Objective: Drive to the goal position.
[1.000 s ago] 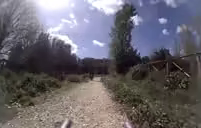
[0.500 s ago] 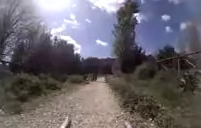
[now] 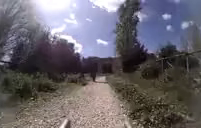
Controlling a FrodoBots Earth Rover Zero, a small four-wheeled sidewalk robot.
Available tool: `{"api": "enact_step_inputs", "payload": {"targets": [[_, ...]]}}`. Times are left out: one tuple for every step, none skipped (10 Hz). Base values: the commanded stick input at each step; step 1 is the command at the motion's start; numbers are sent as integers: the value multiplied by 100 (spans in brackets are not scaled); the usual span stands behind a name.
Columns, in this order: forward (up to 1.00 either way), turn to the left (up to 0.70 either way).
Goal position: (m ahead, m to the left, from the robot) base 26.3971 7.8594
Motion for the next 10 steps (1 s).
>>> {"api": "enact_step_inputs", "payload": {"targets": [[62,-8],[62,0],[62,-19],[62,-26],[62,-14],[62,-1],[62,-6],[62,-21],[62,0],[62,0]]}}
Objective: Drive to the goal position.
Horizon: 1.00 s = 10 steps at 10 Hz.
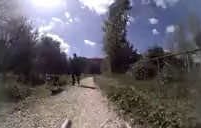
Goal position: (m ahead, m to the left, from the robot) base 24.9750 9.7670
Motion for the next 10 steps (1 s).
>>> {"api": "enact_step_inputs", "payload": {"targets": [[68,0],[70,0],[70,0],[70,0],[69,0],[69,0],[62,0],[67,0],[68,0],[68,0]]}}
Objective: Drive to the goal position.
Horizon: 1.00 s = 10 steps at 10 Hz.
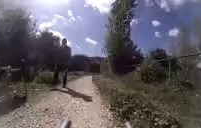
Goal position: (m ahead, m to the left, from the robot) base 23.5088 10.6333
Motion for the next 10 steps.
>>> {"api": "enact_step_inputs", "payload": {"targets": [[68,0],[68,0],[68,0],[68,0],[68,0],[68,0],[68,0],[68,0],[67,0],[67,0]]}}
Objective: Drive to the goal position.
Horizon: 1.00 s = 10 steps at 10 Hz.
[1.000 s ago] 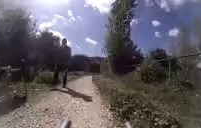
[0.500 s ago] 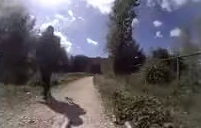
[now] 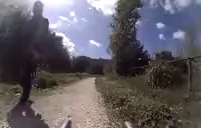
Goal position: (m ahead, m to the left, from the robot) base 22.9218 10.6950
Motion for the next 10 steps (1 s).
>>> {"api": "enact_step_inputs", "payload": {"targets": [[67,0],[67,0],[68,0],[67,0],[67,0],[67,0],[80,0],[82,0],[83,0],[84,0]]}}
